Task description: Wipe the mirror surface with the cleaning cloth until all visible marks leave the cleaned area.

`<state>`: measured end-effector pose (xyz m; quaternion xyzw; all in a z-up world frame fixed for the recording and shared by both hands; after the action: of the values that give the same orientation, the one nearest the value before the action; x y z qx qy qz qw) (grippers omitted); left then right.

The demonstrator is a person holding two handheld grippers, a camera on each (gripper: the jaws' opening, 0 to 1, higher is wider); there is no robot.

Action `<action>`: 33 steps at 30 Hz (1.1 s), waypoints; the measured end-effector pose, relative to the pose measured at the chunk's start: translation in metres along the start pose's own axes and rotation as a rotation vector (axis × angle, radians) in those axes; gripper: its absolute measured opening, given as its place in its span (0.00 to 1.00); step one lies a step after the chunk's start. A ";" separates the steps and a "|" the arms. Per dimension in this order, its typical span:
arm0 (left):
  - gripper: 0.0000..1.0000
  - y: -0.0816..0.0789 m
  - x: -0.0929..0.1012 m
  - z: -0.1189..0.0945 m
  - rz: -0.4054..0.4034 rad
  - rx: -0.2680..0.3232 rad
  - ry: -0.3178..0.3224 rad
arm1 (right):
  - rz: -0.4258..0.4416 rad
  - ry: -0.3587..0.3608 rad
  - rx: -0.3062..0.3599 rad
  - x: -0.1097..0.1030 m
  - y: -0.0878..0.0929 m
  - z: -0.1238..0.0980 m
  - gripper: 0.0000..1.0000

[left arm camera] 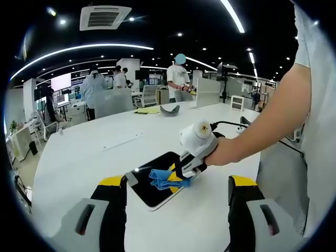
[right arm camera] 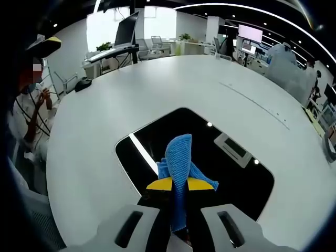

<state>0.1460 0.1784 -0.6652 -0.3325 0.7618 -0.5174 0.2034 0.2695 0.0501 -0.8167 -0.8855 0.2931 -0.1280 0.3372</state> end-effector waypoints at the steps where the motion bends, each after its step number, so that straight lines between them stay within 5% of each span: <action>1: 0.79 0.000 0.000 0.001 -0.001 0.001 0.001 | -0.001 0.000 -0.001 0.001 0.000 0.001 0.02; 33: 0.79 0.000 -0.012 0.001 -0.019 0.016 -0.007 | -0.026 -0.006 -0.037 0.024 -0.025 0.023 0.02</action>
<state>0.1552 0.1866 -0.6659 -0.3399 0.7538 -0.5242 0.2037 0.3090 0.0629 -0.8166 -0.8957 0.2828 -0.1242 0.3199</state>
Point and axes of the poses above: the point that each gripper's makers call its tool centre point, and the gripper's own axes: z roughly forward along the fingers, x roughly to its right, y roughly out of its underside, the point moved 4 cm from there along -z, roughly backward along the fingers, and after that the axes turned 2 degrees about -y, right-handed, at the moved point
